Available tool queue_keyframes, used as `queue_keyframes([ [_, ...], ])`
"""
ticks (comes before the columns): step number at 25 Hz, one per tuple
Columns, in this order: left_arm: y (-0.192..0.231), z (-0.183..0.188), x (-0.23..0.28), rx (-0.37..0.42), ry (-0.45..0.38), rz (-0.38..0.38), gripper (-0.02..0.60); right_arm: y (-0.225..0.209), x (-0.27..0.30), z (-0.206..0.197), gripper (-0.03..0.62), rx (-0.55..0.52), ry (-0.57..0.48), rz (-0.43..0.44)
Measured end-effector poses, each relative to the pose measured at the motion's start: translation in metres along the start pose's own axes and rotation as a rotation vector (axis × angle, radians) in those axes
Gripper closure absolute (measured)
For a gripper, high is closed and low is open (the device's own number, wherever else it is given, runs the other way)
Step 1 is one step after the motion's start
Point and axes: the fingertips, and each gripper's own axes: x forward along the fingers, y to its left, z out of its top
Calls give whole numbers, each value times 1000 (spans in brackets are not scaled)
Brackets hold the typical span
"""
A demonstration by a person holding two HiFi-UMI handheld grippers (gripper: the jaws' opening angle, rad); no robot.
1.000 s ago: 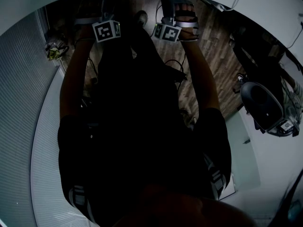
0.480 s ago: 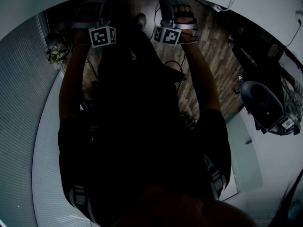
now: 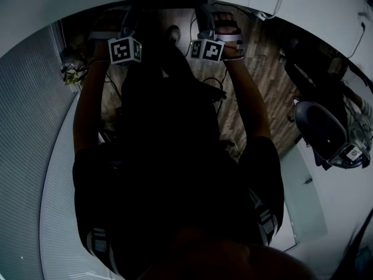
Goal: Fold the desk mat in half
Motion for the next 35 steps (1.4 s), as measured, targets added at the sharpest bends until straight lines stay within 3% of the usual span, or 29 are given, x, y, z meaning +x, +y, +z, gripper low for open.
queue_keyframes([
  [8,12,11,-20,-52,-52,-195,568,-24,-13,5,583,103,-9,133],
  [12,13,9,-31,-78,-98,-340,568,-27,-18,11,583,131,-5,241],
  [19,43,3,-54,-95,-135,-499,568,-53,-26,33,583,177,-5,440],
  [24,61,0,-67,-155,-185,-667,568,-71,-27,43,583,190,8,593],
  [35,114,-27,-37,-180,-222,-729,568,-108,24,50,583,234,101,750],
])
